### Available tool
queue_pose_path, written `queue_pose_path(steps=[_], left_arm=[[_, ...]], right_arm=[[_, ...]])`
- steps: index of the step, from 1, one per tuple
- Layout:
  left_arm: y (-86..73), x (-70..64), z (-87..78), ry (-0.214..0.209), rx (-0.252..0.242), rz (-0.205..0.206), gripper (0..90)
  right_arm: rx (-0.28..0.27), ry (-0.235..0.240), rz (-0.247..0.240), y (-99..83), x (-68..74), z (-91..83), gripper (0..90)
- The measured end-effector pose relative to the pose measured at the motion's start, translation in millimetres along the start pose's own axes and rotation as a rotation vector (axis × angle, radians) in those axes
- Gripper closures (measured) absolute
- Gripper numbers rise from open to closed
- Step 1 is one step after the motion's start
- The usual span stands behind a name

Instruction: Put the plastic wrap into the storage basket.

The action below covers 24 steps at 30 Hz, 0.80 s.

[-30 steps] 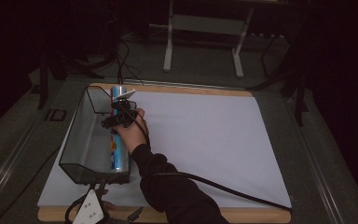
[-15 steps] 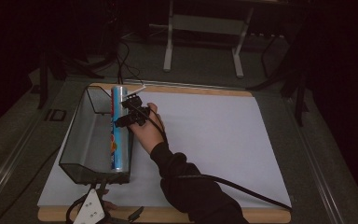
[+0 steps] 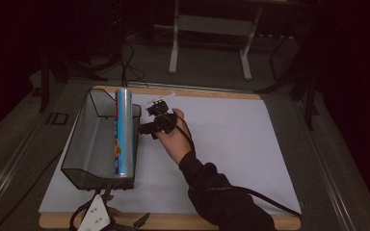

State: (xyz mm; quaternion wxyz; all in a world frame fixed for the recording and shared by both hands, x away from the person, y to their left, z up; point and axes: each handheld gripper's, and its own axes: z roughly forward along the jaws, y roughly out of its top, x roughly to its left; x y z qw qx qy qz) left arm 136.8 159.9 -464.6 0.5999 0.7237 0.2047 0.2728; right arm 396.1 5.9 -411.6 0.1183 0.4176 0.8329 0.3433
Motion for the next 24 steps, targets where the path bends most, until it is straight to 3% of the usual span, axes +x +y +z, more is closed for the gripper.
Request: queue_pose_path(steps=[15,24], left_arm=[[-0.2,-1.6,3.2,-0.004,0.01,0.004,0.6],[-0.1,-2.3,3.2,-0.004,0.01,0.007,0.6]], right_arm=[[-0.04,0.005,-0.011,-42.3,-27.5,-31.1,13.2],[-0.071,0.02,-0.011,-78.6,-44.1,-42.3,13.3]])
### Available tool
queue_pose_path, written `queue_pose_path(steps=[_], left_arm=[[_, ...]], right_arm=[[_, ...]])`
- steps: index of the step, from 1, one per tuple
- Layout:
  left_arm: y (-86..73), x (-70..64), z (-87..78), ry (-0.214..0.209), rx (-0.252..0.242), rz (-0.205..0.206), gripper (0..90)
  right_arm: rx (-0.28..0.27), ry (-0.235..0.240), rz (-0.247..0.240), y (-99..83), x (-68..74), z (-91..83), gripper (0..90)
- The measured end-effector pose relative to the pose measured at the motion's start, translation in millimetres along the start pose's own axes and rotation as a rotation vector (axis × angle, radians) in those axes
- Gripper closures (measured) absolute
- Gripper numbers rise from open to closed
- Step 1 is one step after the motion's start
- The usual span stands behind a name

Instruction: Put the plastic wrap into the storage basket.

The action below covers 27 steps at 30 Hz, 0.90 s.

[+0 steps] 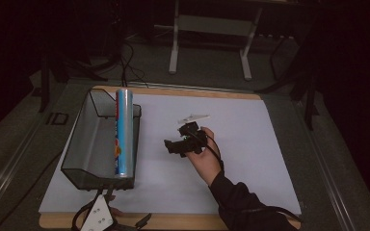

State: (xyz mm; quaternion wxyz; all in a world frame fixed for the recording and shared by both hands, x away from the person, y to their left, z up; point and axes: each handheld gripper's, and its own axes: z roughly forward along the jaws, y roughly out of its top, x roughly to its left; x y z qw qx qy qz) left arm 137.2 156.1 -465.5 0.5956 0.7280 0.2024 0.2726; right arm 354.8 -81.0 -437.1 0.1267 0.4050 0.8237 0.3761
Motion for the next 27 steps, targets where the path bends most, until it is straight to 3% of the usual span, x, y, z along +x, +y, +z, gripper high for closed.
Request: queue_pose_path(steps=[20,27], left_arm=[[-0.1,-1.3,1.4,-0.002,0.007,0.005,0.6],[0.0,-1.8,2.2,-0.002,0.01,0.005,0.6]], right_arm=[[-0.026,0.034,-0.007,-55.7,-24.6,-32.4,13.2],[-0.027,0.031,0.024,-80.8,-39.6,-51.6,13.2]])
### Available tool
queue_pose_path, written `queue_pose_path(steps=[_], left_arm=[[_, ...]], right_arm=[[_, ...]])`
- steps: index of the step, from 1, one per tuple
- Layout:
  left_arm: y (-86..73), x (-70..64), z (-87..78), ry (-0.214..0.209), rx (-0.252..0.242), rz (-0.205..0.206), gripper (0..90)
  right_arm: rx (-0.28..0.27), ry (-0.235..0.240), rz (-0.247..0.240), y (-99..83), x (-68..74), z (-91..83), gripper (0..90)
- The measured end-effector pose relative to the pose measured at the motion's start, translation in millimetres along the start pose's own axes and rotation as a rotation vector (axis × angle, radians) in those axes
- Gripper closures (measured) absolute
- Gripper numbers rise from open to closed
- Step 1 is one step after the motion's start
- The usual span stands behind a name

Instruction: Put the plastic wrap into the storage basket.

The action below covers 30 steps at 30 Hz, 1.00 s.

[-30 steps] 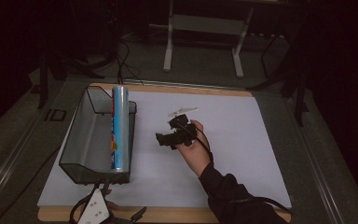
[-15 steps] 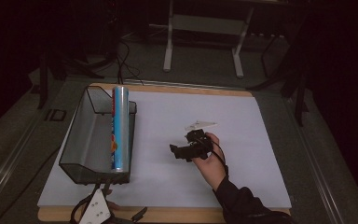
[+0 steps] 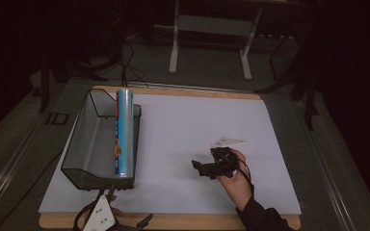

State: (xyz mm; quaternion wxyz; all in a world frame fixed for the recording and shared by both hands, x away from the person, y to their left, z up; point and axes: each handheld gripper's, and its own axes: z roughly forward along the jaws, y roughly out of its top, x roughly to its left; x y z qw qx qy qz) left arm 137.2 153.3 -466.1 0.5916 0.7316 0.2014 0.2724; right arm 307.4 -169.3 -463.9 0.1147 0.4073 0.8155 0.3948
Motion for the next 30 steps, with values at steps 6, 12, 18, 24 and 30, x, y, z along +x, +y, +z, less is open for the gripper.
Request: queue_pose_path(steps=[6,12,18,24,30], left_arm=[[-0.1,-0.3,0.3,0.0,0.001,-0.001,0.6],[-0.1,-0.1,0.1,0.0,0.0,-0.001,0.6],[0.1,-0.7,1.1,-0.004,0.006,0.006,0.6],[0.1,-0.2,0.7,-0.005,0.005,0.001,0.6],[0.2,-0.2,0.4,-0.007,0.004,0.002,0.6]], right_arm=[[-0.012,-0.003,0.007,-10.5,-7.3,-12.6,13.3],[-0.011,-0.009,-0.002,-23.0,-12.6,-24.6,13.3],[-0.017,-0.005,0.024,-33.0,-18.8,-24.5,13.3],[-0.026,-0.013,0.015,-33.6,-20.2,-22.7,13.3],[-0.024,-0.013,0.021,-34.4,-22.5,-20.0,13.3]])
